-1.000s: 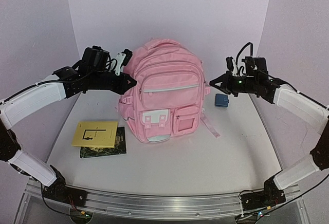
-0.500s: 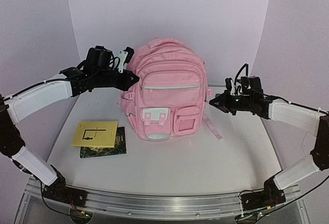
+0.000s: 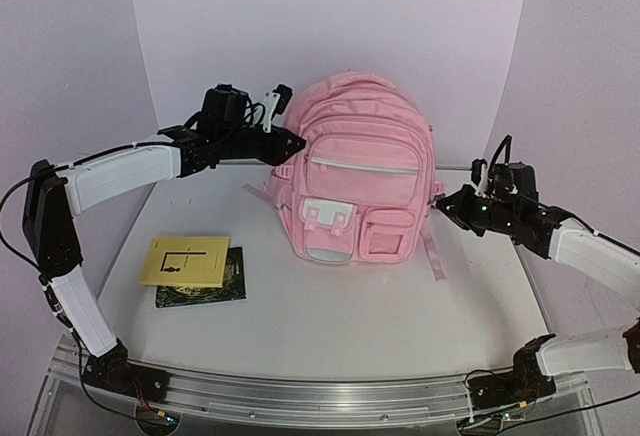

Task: Pack the student bag
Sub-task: Unzip the student bag at the center of the board, then pick up the book from the center of the board.

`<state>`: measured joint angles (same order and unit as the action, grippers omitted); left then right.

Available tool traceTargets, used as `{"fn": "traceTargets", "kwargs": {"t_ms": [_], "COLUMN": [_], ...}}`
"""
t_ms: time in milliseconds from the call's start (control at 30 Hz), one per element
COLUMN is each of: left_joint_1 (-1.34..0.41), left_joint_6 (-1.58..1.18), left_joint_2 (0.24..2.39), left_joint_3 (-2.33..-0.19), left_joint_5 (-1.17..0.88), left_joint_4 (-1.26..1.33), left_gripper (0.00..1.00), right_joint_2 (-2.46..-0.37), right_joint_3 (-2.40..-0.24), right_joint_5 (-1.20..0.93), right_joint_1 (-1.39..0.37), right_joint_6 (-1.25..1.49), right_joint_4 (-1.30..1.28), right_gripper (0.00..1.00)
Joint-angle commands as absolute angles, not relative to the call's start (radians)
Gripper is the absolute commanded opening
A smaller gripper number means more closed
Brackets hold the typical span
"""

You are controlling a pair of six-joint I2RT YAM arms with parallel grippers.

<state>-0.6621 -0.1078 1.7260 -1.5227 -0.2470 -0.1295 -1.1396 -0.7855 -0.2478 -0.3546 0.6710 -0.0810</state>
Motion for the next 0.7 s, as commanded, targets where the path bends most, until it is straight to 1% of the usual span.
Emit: {"fn": "traceTargets", "kwargs": {"t_ms": [0,33,100,167,233,333,400,533,667], "left_joint_1": [-0.658,-0.652,-0.633,-0.6,-0.547,-0.46,-0.368,-0.177,-0.047], "left_joint_6": [-0.167,-0.193,-0.246,-0.304,-0.388,-0.495,-0.575,-0.715,-0.858], "left_joint_2": [1.675,1.649,1.573,1.505,1.426,1.316,1.238,1.137,1.058], "left_joint_3": [-1.498,-1.453,-1.377,-1.286,-1.189,-1.037,-0.917,-0.712,-0.567], "left_joint_5": [-0.253,-0.243,-0.229,-0.226,-0.217,-0.223,-0.245,-0.323,-0.317], "left_joint_4": [-0.166,-0.167,-0.182,-0.228,-0.262,-0.291,-0.294,-0.246,-0.215], "left_gripper": [0.38,0.51,0.66,0.75,0.81,0.92,0.95,0.96,0.97], "right_joint_2": [-1.06,-1.044,-1.021,-1.005,-0.999,-0.998,-1.0,-0.997,-0.993], "right_joint_3": [-0.778,-0.779,-0.782,-0.786,-0.788,-0.792,-0.795,-0.793,-0.789], "right_joint_5": [-0.19,-0.19,-0.19,-0.196,-0.208,-0.227,-0.24,-0.242,-0.247], "right_joint_1": [-0.35,-0.349,-0.349,-0.348,-0.349,-0.348,-0.348,-0.349,-0.348], "right_joint_6": [0.623,0.61,0.589,0.573,0.564,0.552,0.539,0.497,0.475], "right_joint_4": [-0.087,-0.09,-0.099,-0.103,-0.106,-0.105,-0.104,-0.104,-0.104], "right_gripper": [0.25,0.33,0.5,0.62,0.69,0.73,0.75,0.77,0.78]}}
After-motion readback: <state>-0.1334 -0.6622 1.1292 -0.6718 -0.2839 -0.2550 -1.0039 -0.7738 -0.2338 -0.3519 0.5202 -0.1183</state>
